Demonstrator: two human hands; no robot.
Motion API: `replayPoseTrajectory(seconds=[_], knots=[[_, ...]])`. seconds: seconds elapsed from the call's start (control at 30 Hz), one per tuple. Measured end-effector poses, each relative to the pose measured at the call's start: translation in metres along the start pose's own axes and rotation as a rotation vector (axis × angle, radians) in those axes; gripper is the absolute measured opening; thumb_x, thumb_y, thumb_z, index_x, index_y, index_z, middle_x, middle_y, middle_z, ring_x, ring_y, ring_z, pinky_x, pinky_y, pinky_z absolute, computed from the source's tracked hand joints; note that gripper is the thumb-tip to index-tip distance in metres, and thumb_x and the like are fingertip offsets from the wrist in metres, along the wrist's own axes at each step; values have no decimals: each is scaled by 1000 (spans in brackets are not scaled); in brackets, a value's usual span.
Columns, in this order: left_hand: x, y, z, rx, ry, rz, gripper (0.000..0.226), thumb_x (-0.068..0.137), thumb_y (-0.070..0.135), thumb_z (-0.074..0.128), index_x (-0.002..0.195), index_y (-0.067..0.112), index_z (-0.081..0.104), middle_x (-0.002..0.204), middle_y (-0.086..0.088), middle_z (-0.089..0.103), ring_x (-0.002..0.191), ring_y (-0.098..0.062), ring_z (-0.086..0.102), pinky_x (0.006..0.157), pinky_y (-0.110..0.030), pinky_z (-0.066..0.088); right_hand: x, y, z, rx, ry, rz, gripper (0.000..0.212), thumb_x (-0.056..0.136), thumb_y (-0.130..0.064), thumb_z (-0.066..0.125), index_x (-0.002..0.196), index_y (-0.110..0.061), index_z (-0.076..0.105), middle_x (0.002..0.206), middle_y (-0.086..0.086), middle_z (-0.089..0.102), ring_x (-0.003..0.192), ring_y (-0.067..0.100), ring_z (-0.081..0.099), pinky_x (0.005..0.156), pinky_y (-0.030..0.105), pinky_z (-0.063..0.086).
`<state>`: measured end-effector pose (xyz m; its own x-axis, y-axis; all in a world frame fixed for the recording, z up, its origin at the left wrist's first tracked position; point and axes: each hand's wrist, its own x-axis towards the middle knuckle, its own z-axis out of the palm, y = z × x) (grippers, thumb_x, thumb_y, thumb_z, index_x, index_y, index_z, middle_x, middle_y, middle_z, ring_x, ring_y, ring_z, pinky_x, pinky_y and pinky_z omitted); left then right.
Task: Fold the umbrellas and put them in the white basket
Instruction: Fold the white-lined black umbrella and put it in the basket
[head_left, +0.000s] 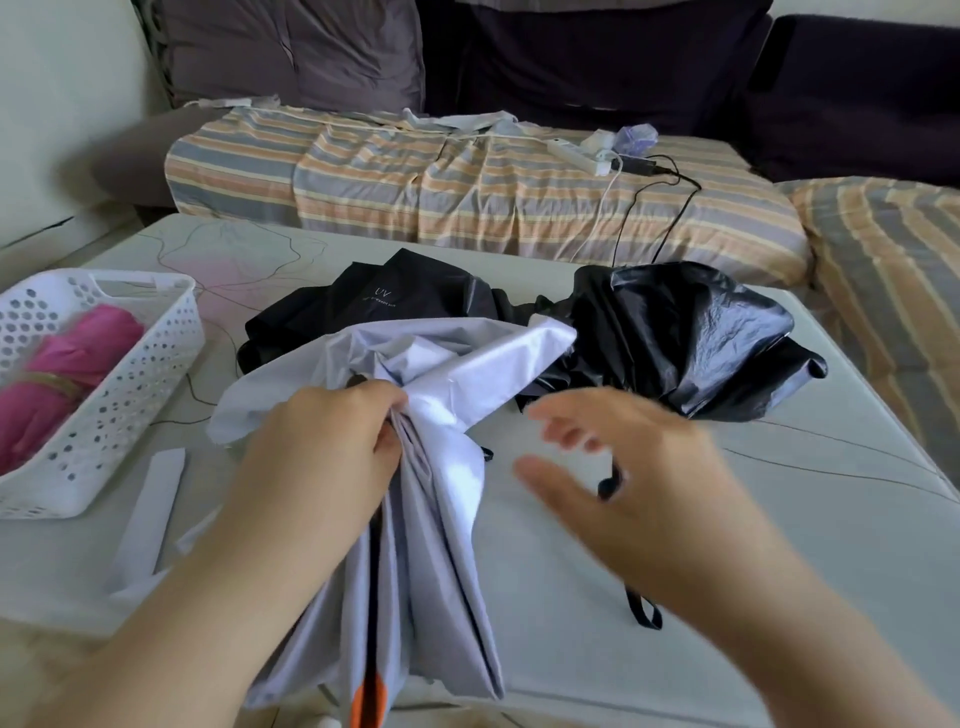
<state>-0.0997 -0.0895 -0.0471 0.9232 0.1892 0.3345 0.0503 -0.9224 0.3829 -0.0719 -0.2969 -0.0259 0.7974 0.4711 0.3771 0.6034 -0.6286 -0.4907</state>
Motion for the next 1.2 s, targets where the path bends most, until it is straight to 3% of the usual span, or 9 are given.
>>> replayPoseTrajectory(seconds=[0.13,0.23,0.4,0.63,0.8,0.93,1.07,1.13,1.2], knots=[[-5,13,-7,23,-36,73,32,65,-1,77,93,14,76,48,-8,57,45,-31,55,40,-20,23,-5,-21,27,-53,-351,107,66,83,-62,55,140,-41,28,134,-24,41,121,-4,40,86,14,31],[-5,16,-8,50,-9,201,36,52,-6,83,81,13,76,39,0,52,30,-15,39,38,-7,12,-4,-22,41,-1,-437,181,75,84,-57,59,144,-39,17,136,-15,42,119,7,46,82,20,35],[-4,6,-1,15,47,249,29,64,-5,68,84,14,76,50,-3,63,37,-24,56,34,-25,41,-4,-25,63,56,-327,127,7,93,-22,46,94,-15,46,69,0,46,64,21,44,60,35,40],[-8,12,4,-90,84,284,33,75,26,39,70,18,71,53,1,62,47,-22,59,41,-33,50,-4,-42,74,234,-329,62,32,89,-8,48,68,-25,31,53,-12,41,52,2,44,49,13,33],[-5,9,-7,-259,-66,79,24,72,53,66,78,30,68,61,19,54,63,5,54,58,-8,38,-7,-38,80,262,-348,69,21,94,-18,53,84,-25,36,63,-16,49,60,-3,48,55,11,34],[-4,-1,-3,-150,-54,153,24,66,24,83,81,28,65,66,10,61,57,-8,57,54,-20,41,-11,-31,71,278,-478,8,21,95,-20,52,115,-24,55,109,-14,66,92,-3,52,80,7,41],[-3,-8,7,-11,34,229,27,64,4,69,81,24,61,66,3,64,54,-28,60,42,-36,49,-8,-17,61,92,-12,-59,14,84,-25,52,94,-30,60,74,-13,63,75,5,56,66,11,43],[-4,-5,7,17,87,246,25,65,3,52,79,20,63,64,1,61,49,-28,57,36,-35,46,-1,-7,54,16,203,-6,14,81,-22,60,92,-25,51,79,-17,50,77,4,48,71,7,36],[-7,-1,9,6,103,283,30,67,10,37,82,22,59,63,0,59,46,-27,55,34,-32,42,4,1,50,30,137,61,27,87,-26,63,110,-23,48,98,-16,44,90,3,45,77,6,33]])
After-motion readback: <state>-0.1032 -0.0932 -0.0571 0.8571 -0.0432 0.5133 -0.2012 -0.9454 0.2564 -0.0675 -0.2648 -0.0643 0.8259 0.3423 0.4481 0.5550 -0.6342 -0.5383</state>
